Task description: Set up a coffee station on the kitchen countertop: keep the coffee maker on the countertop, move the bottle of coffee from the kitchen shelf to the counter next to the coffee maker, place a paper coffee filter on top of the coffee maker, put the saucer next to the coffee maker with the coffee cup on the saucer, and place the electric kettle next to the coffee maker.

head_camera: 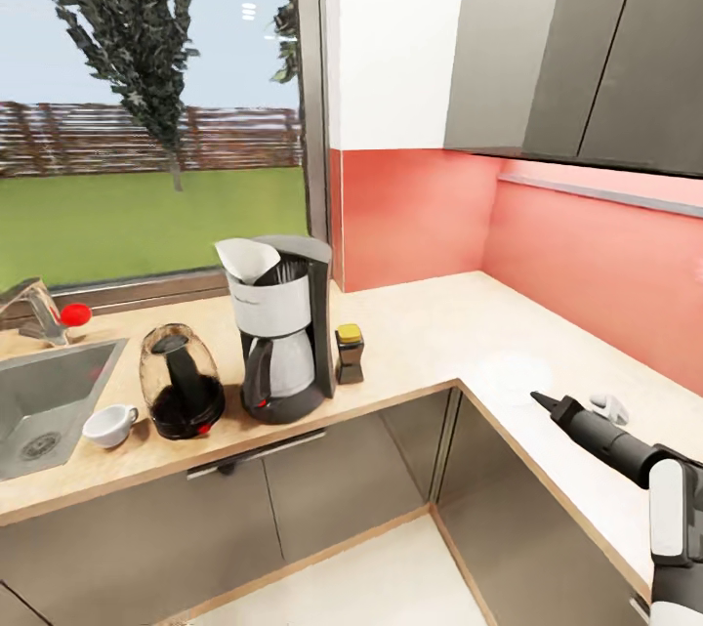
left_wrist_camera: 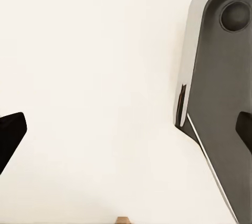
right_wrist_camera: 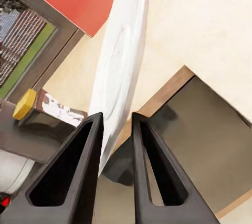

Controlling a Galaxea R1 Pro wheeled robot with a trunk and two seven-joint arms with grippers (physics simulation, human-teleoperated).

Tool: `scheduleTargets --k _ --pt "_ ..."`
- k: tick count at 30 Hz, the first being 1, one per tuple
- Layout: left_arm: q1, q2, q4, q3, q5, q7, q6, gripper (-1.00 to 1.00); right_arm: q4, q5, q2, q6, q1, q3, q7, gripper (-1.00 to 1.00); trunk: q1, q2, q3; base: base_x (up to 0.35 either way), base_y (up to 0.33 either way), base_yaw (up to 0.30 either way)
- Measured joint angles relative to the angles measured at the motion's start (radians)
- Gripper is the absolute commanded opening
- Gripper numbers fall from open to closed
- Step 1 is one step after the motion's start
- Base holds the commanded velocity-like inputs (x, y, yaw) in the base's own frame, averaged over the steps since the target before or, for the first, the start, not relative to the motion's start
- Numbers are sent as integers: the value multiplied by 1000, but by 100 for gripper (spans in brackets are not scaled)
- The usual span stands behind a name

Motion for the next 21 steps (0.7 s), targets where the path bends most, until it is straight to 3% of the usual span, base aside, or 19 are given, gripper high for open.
scheduleTargets --k 7,13,18,21 --pt "-1 0 0 0 0 1 0 100 0 -1 0 0 0 -7 0 -100 -1 0 0 256 0 93" --pt "-1 0 0 0 0 1 0 100 0 -2 0 0 0 -67 1 -100 -1 0 0 336 0 3" --pt "22 -2 5 5 6 4 12 100 20 41 7 3 16 -55 27 -100 0 0 0 0 0 0" --pt "30 -2 6 6 7 4 1 100 21 32 11 0 16 -72 10 -100 0 0 0 0 0 0"
